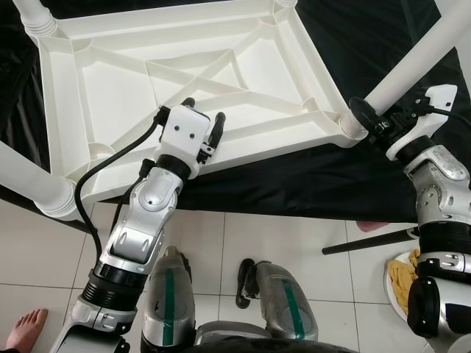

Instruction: Building children table

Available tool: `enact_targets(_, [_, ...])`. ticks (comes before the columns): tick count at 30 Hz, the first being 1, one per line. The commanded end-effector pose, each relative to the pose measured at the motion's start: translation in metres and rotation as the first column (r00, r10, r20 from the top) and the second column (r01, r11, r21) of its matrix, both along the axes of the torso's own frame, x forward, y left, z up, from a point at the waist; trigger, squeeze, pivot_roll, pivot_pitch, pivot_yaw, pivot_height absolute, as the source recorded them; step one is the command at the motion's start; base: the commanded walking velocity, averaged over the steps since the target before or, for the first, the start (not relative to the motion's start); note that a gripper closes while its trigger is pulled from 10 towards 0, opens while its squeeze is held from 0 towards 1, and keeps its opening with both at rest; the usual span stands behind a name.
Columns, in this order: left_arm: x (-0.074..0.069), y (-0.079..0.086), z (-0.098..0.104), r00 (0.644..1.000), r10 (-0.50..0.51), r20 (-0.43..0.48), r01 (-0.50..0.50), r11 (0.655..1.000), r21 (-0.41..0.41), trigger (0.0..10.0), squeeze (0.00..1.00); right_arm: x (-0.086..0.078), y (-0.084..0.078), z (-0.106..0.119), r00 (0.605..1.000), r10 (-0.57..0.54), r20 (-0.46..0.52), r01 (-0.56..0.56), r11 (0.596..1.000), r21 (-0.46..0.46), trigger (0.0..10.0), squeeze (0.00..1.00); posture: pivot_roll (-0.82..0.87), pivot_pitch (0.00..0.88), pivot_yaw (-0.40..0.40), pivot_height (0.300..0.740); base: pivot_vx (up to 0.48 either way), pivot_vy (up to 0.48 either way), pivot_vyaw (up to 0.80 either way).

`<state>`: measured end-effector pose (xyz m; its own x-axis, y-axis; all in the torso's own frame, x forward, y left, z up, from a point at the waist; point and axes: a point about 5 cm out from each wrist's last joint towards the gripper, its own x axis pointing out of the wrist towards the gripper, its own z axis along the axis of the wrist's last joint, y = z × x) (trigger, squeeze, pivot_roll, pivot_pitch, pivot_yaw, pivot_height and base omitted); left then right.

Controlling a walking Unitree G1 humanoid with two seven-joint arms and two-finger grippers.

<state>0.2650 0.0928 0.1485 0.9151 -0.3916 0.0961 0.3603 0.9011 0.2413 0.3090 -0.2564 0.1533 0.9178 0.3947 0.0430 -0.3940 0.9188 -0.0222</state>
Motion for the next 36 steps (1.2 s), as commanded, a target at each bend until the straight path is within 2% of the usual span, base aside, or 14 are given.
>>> enact_targets(1, [-0.004, -0.006, -0.001, 0.997, -0.081, -0.018, 0.081, 0.997, 0.016, 10.0, 0.0, -0.003, 0.005, -0.004, 1.0, 0.027, -0.01, -0.027, 0.999, 0.04, 0.0, 0.0, 0.14, 0.072, -0.059, 0.74, 0.0, 0.0, 0.0])
enact_targets(6, [-0.004, -0.006, -0.001, 0.996, -0.083, -0.02, 0.083, 0.996, 0.013, 10.0, 0.0, -0.005, 0.012, -0.007, 1.0, 0.027, -0.006, -0.026, 0.998, 0.054, 0.0, 0.0, 0.14, 0.075, -0.06, 0.74, 0.0, 0.0, 0.0])
enact_targets(11, [-0.005, -0.006, -0.001, 0.997, -0.079, -0.022, 0.079, 0.997, 0.011, 10.0, 0.0, -0.006, 0.016, -0.008, 1.0, -0.021, 0.003, 0.02, 0.996, 0.082, 0.0, 0.0, 0.14, 0.083, -0.062, 0.74, 0.0, 0.0, 0.0])
enact_targets(17, [-0.005, -0.007, -0.001, 0.997, -0.076, -0.02, 0.077, 0.997, 0.009, 10.0, 0.0, -0.004, 0.021, -0.009, 0.989, -0.148, 0.015, 0.145, 0.98, 0.133, 0.0, 0.0, 0.13, 0.088, -0.07, 0.74, 0.0, 0.0, 0.0])
enact_targets(20, [-0.004, -0.008, -0.001, 0.997, -0.074, -0.02, 0.074, 0.997, 0.004, 10.0, 0.0, -0.002, 0.029, -0.009, 0.973, -0.231, 0.016, 0.225, 0.959, 0.174, 0.0, 0.0, 0.13, 0.089, -0.076, 0.74, 0.0, 0.0, 0.0])
enact_targets(28, [-0.004, -0.009, 0.0, 0.997, -0.073, -0.02, 0.073, 0.997, -0.001, 10.0, 0.0, -0.002, 0.041, -0.008, 0.953, -0.303, 0.009, 0.293, 0.928, 0.228, 0.0, 0.0, 0.13, 0.091, -0.079, 0.74, 0.0, 0.0, 0.0])
enact_targets(30, [-0.005, -0.009, -0.001, 0.997, -0.07, -0.022, 0.07, 0.998, -0.003, 10.0, 0.0, -0.003, 0.048, -0.011, 0.918, -0.397, -0.015, 0.388, 0.89, 0.239, 0.0, 0.0, 0.13, 0.098, -0.087, 0.74, 0.0, 0.0, 0.0])
enact_targets(33, [-0.005, -0.009, -0.001, 0.997, -0.068, -0.022, 0.068, 0.998, -0.005, 10.0, 0.0, -0.003, 0.053, -0.01, 0.897, -0.442, -0.016, 0.433, 0.869, 0.239, 0.0, 0.0, 0.13, 0.099, -0.088, 0.74, 0.0, 0.0, 0.0])
enact_targets(34, [-0.005, -0.009, -0.001, 0.997, -0.067, -0.022, 0.067, 0.998, -0.008, 10.0, 0.0, -0.005, 0.058, -0.011, 0.872, -0.49, -0.022, 0.48, 0.845, 0.237, 0.0, 0.0, 0.13, 0.096, -0.093, 0.74, 0.0, 0.0, 0.0])
enact_targets(36, [-0.005, -0.009, -0.001, 0.997, -0.067, -0.022, 0.067, 0.998, -0.008, 10.0, 0.0, -0.005, 0.058, -0.011, 0.872, -0.49, -0.022, 0.48, 0.845, 0.237, 0.0, 0.0, 0.13, 0.096, -0.093, 0.74, 0.0, 0.0, 0.0])
